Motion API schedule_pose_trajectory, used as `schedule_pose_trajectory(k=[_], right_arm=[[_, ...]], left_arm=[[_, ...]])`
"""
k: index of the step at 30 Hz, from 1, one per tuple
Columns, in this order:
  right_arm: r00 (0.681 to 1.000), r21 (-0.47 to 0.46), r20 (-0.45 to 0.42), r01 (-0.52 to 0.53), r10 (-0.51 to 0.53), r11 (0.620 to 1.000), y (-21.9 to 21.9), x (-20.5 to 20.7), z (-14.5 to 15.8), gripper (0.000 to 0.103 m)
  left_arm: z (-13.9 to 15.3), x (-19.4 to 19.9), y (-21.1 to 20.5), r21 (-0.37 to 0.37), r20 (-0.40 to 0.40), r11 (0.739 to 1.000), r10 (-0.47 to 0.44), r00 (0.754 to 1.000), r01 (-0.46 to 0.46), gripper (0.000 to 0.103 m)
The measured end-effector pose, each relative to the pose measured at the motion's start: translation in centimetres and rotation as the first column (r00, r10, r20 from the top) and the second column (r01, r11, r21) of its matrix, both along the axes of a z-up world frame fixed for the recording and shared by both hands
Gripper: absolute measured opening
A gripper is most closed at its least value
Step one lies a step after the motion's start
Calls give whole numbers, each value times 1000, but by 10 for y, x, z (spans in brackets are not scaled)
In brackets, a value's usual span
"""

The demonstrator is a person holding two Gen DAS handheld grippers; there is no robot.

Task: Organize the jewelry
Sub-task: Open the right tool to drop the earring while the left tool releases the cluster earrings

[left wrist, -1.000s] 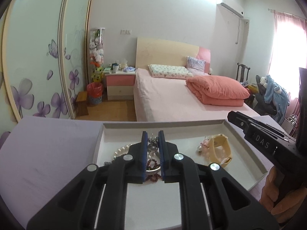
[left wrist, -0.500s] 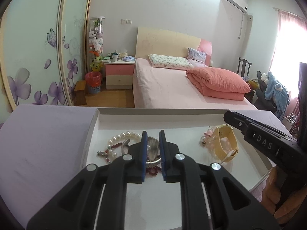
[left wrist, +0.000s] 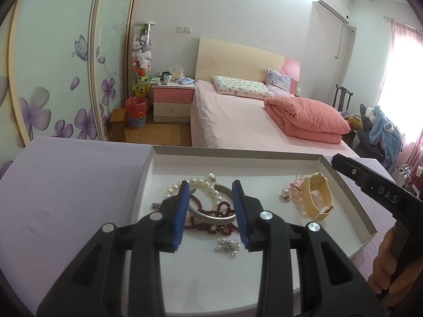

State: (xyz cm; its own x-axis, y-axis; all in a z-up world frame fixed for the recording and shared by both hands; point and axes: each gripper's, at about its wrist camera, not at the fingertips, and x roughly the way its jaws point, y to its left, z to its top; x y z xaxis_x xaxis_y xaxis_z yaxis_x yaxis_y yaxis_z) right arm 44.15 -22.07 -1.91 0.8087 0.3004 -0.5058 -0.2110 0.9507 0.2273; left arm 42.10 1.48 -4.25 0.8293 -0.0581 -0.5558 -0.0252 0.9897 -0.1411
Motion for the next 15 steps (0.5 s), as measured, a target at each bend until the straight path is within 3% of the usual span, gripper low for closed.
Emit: schedule_pose_trajectory(k=[15], right_arm=[[999, -14, 22, -27, 27, 1000, -10, -38, 3, 34]], left_arm=[[10, -39, -1, 20, 40, 1000, 14, 999, -15, 46]])
